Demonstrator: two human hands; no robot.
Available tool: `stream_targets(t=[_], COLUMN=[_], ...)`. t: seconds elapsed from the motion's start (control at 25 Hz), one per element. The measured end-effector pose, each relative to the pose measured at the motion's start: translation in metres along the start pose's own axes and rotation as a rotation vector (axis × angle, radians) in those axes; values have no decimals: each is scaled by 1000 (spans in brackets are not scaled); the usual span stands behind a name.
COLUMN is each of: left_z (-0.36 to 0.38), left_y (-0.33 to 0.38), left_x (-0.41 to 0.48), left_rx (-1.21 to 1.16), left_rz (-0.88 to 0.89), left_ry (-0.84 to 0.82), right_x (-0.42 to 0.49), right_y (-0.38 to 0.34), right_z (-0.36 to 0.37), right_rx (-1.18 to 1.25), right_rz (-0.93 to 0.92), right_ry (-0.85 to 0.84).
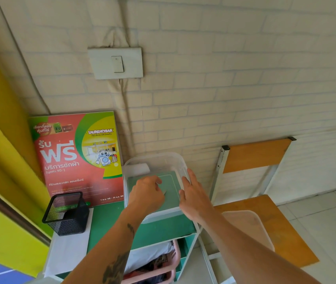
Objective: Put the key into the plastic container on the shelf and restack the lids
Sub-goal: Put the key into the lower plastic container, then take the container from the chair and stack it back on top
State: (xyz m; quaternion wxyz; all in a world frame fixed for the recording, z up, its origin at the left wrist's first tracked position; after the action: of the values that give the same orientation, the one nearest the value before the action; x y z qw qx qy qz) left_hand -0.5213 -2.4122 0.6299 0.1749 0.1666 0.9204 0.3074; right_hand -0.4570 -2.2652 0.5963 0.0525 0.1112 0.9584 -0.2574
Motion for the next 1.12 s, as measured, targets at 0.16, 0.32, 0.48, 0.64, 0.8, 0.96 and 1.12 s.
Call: stream_targets(t=[0.16, 0.32, 0.48, 0.64, 0.8, 0.96, 1.12], left_z=[-6, -7, 2, 35, 101, 179, 255], left_y=[-2, 6, 33, 82, 135, 172, 182], left_x=[-12, -19, -22, -18, -6, 3, 16], left_rx=[-3, -46, -113, -160, -193, -185, -128], left_rz=[46, 93, 125, 195, 265, 196, 86], left_ry=[33, 71, 121, 95, 22, -106, -167], right_x=[-1, -9, -20, -33, -52, -68, -73], right_y=[1, 5, 30, 90, 176, 265, 339], right_z=[-3, -19, -43, -65, -78, -80, -66], right_rx=[15, 85, 145, 200, 248, 249, 231], right_rz=[-4, -32, -62, 7, 137, 258, 324], right_ry=[-57, -34, 13, 34, -17, -107, -211])
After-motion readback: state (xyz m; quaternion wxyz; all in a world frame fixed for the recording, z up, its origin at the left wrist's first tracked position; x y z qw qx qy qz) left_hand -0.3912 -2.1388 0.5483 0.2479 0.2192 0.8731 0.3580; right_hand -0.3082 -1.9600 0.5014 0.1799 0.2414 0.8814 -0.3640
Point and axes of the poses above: each hand's wrist, its own x-axis towards the middle knuckle, its own z-axis out of the palm, y = z × x, the point moved 1 cm from there along x, towards the middle knuckle, and after that the axes turned 10 degrees about -y, right-handed, at the moved point
